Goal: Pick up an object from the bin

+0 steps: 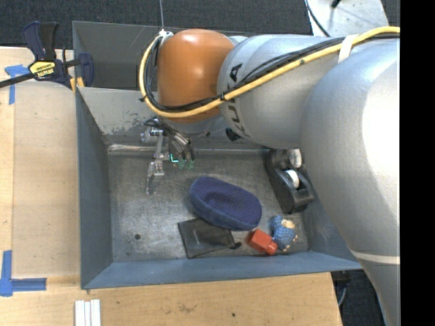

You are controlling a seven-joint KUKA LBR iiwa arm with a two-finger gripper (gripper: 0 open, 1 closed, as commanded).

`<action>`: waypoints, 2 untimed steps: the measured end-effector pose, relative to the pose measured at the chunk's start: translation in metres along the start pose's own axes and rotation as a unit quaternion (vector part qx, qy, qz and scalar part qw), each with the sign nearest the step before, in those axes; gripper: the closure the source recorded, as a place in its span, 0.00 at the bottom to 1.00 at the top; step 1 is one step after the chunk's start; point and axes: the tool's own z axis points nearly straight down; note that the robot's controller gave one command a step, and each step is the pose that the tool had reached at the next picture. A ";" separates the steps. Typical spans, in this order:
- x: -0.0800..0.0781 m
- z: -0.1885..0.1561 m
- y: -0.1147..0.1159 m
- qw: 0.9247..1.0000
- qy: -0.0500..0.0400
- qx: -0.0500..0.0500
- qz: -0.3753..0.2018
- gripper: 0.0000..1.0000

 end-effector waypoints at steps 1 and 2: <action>-0.008 0.072 -0.059 0.992 -0.004 -0.002 0.128 0.00; 0.045 0.071 -0.108 0.992 -0.009 -0.003 0.127 0.00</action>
Offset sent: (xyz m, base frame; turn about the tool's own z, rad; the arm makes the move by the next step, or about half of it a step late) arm 0.0061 -0.0594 -0.0742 0.2580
